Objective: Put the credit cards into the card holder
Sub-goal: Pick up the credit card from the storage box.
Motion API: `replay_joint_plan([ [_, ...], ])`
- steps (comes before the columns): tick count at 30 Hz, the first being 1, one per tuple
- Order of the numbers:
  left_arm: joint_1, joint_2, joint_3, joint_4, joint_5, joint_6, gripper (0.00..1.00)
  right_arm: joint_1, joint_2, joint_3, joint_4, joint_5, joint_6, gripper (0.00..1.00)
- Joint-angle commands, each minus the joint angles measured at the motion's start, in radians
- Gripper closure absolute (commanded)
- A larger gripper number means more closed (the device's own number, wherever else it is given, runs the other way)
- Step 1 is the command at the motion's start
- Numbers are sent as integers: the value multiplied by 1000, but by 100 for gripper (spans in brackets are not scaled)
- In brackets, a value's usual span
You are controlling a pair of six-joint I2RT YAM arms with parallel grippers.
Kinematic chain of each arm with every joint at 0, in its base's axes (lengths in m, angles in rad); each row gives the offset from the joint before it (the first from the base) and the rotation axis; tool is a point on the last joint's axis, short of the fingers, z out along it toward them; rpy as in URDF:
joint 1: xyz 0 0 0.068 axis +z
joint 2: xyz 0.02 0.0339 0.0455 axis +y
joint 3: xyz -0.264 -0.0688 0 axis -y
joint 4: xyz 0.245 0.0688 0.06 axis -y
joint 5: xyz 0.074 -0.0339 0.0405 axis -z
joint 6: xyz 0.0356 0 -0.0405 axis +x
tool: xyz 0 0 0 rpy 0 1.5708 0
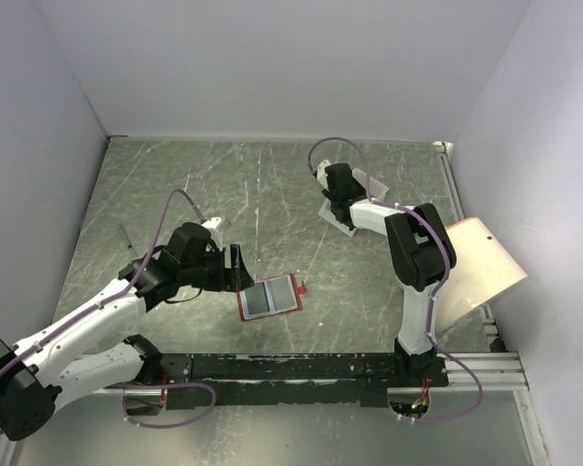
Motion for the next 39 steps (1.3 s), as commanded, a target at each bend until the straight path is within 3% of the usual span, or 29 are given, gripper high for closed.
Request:
replay_joint_plan([
  [1,-5,12,-13,42,21,6,18,-16,2,40,66,39,-28,58],
  [10,-5,28,-29,70,27,-9,18,-66,41,83,72,32,-3,60],
  [27,-5,89,-31,108,32,1,18,-104,70,103,30,-118,23,60],
  [39,-5,97,-40,116,31,5,18,-123,54,134,33,-62,26,75],
])
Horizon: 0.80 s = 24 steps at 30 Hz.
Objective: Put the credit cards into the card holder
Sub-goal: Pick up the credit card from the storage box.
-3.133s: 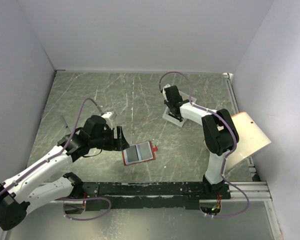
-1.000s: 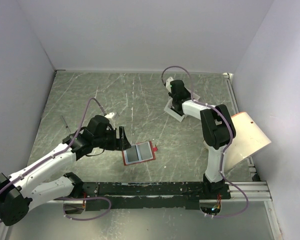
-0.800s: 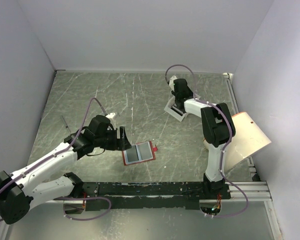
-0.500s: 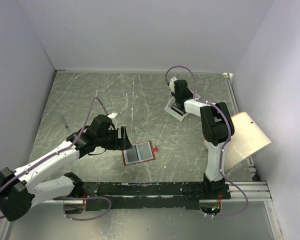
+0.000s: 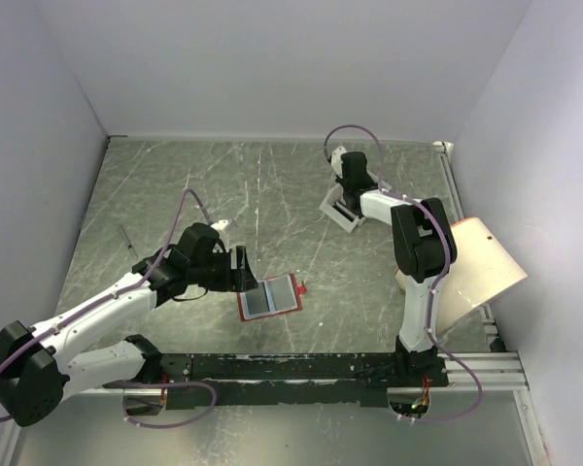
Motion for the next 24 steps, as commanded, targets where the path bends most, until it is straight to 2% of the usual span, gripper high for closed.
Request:
replay_joint_plan([
  [1,-4,-3,-7,32,13,9,18,-22,-16,42,-23,2,15,76],
  [24,-5,-25,-22,37,22,4,18,-30,-42,80,-67,6,11,77],
])
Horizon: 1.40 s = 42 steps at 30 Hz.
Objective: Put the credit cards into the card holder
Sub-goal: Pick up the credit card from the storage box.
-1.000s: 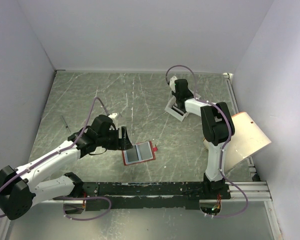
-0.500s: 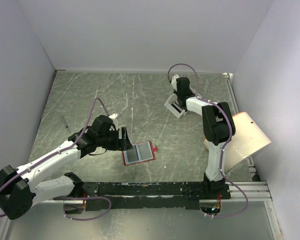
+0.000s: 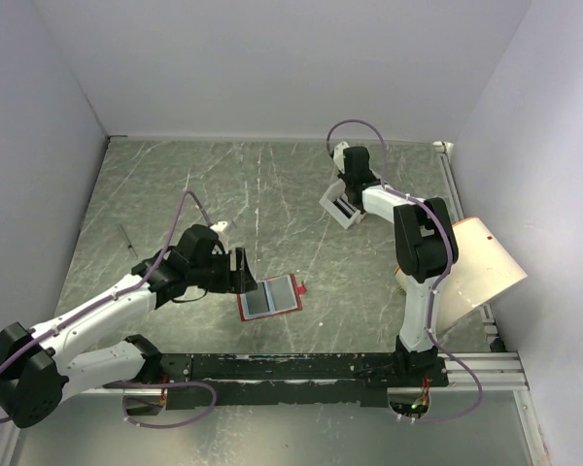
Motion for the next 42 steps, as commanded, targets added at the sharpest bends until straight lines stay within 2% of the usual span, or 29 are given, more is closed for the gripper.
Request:
replay_joint_plan([
  [1,-5,-14,-8,33,20,4,18,-15,-50,32,-13,9,3,78],
  [11,-5,-8,-8,41,27,-1,18,-15,-79,42,-55,-22,13,79],
  [18,-5,-4,-11,49,34,-4,18,-14,-72,58,-94,-51,16,99],
  [24,-5,-11,-18,69,53,-18,18,-13,-125,58,-198,-158,93,100],
  [29,-5,-16,-14,63,63,-28,19,-3,-198,55,-275,-204,180,100],
  [39,-5,-81,-25,130,170,-162,24,102,-408,47,-409,-151,454,100],
  [42,-5,-102,-18,136,177,-200,25,127,-509,14,-440,-242,592,100],
])
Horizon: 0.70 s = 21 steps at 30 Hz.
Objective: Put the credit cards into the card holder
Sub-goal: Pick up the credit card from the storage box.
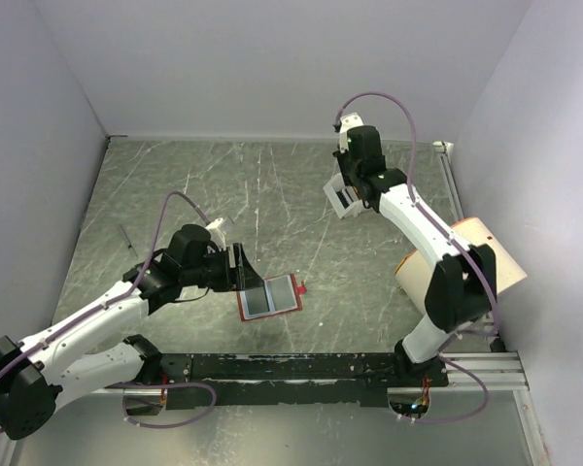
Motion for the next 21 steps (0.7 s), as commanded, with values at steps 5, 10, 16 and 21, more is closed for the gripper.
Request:
replay_joint_plan([
  [5,-5,-75,7,79,61,-110,32,126,-288,-154,-15,-206,316,100],
  [10,-5,-95,25,68,44,-138,35,213,-416,-282,63,-346,523,100],
  [16,-5,-133,-6,181,83,-220,36,265,-520,-508,328,-562,819,100],
  [21,-5,-179,-18,215,38,-262,29,299,-542,-647,559,-708,1009,100],
])
